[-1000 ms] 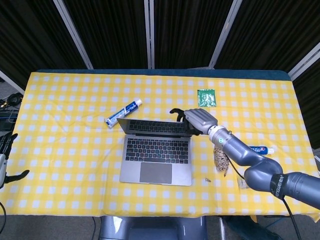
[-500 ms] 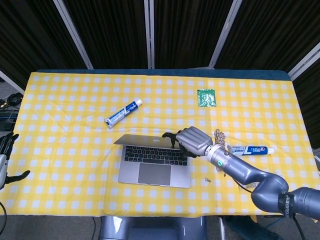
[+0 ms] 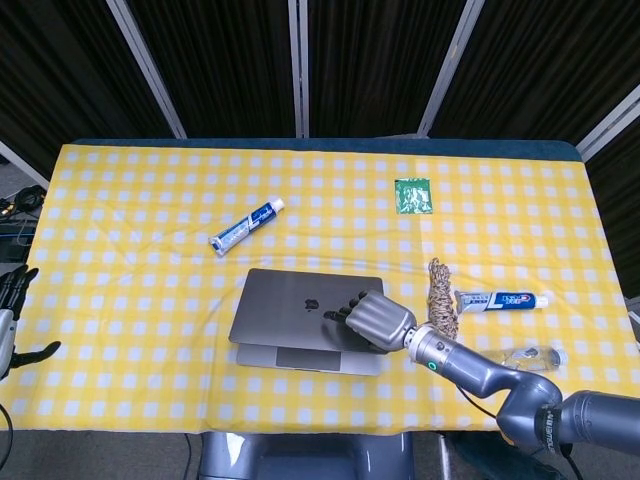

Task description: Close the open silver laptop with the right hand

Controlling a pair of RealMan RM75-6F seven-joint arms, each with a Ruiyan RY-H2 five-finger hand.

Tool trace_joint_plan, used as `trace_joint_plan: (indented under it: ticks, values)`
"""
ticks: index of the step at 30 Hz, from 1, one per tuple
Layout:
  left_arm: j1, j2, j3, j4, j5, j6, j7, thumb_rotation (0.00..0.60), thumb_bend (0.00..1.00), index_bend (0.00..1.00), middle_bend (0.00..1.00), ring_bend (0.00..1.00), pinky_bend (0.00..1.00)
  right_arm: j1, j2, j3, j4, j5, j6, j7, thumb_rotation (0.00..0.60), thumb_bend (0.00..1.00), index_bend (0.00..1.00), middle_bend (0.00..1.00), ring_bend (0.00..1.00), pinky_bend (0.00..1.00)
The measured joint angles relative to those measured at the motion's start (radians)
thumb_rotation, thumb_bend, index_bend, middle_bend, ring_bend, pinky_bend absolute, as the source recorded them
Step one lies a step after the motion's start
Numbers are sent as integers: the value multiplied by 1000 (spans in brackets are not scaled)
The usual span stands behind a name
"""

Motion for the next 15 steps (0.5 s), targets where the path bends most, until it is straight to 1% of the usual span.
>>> trace_joint_plan:
  ticks: [6, 10, 15]
  values:
    - [-1, -2, 2, -1, -2, -4, 5, 600, 0, 0, 0, 0, 0, -17, -57, -45, 52, -68, 36, -48, 600, 1000, 178, 298, 322, 330]
    - [-2, -3, 3, -2, -3, -6, 6, 600, 0, 0, 0, 0, 0, -27, -97, -78, 106, -143, 75, -88, 600, 1000, 178, 294, 319, 319]
    - [-3, -3, 3, -2, -3, -8, 6, 600, 0, 0, 0, 0, 0, -40, -131, -115, 159, -205, 115, -112, 600, 1000, 178, 291, 314, 312]
